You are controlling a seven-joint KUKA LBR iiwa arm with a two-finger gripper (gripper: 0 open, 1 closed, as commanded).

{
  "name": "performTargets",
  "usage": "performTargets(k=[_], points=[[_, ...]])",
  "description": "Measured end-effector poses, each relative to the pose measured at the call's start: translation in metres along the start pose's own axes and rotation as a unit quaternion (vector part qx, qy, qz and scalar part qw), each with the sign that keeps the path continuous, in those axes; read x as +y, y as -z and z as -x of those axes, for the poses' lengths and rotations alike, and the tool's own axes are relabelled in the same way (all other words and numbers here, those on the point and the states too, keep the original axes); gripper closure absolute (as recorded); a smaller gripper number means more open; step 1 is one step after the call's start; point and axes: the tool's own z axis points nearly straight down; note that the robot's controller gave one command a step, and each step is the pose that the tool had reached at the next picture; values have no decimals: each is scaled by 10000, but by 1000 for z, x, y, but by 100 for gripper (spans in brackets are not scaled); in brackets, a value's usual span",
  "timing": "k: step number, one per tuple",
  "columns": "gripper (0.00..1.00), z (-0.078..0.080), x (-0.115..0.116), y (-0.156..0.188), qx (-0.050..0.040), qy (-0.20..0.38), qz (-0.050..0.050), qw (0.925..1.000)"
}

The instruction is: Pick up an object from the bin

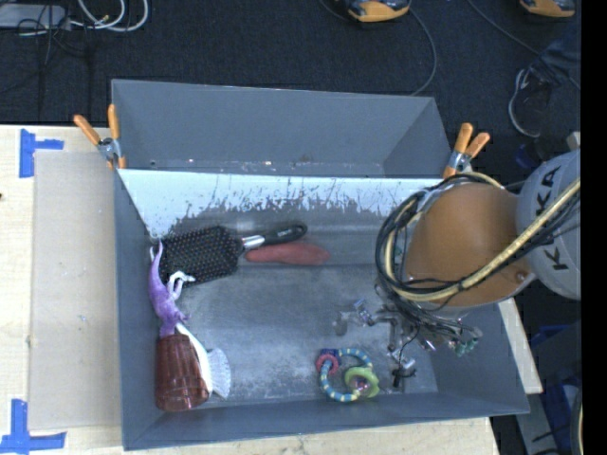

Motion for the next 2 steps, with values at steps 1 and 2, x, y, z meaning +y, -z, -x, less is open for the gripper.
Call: performTargets(k=[1,2], points=[[0,-8,5,-19,0,-666,1,9978],[0,-6,6,-58,-49,1218,-23,9925]])
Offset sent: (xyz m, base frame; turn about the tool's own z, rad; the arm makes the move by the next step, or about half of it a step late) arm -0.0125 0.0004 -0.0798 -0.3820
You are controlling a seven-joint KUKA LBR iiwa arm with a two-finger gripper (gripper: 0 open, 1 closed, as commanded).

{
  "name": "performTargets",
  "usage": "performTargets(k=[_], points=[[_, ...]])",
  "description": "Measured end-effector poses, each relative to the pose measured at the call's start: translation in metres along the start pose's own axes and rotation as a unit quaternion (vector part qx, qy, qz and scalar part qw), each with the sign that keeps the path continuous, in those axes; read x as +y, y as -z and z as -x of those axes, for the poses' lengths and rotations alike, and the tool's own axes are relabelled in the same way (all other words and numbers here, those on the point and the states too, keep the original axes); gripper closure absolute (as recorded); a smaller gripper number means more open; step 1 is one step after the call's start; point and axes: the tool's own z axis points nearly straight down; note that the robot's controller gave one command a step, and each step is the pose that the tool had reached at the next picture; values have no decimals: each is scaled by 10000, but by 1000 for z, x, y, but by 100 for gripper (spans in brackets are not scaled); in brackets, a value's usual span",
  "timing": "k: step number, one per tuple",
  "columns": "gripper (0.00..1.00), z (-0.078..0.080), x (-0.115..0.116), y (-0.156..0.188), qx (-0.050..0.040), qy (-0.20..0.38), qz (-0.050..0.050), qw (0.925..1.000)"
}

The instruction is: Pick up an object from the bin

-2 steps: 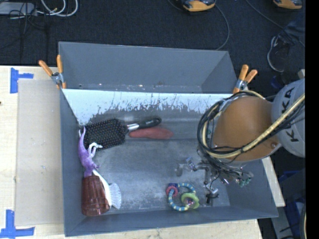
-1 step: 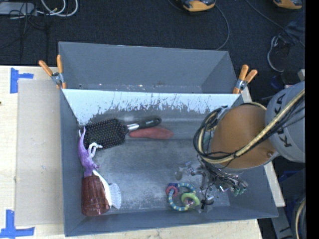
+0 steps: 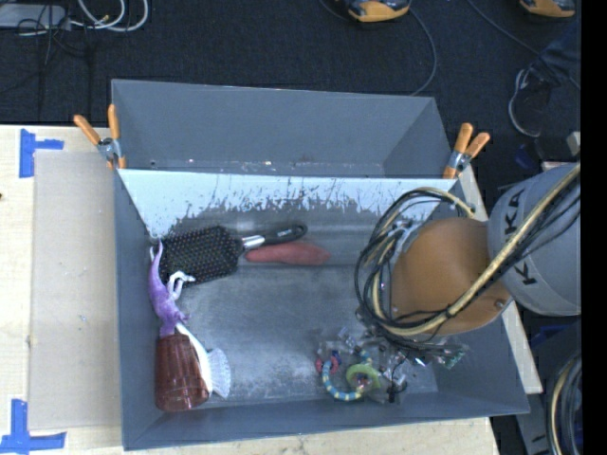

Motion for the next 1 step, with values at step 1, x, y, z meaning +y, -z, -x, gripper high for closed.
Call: performTargets(k=[1], points=[[100,-5,-4,-23,49,-296,36,9995]])
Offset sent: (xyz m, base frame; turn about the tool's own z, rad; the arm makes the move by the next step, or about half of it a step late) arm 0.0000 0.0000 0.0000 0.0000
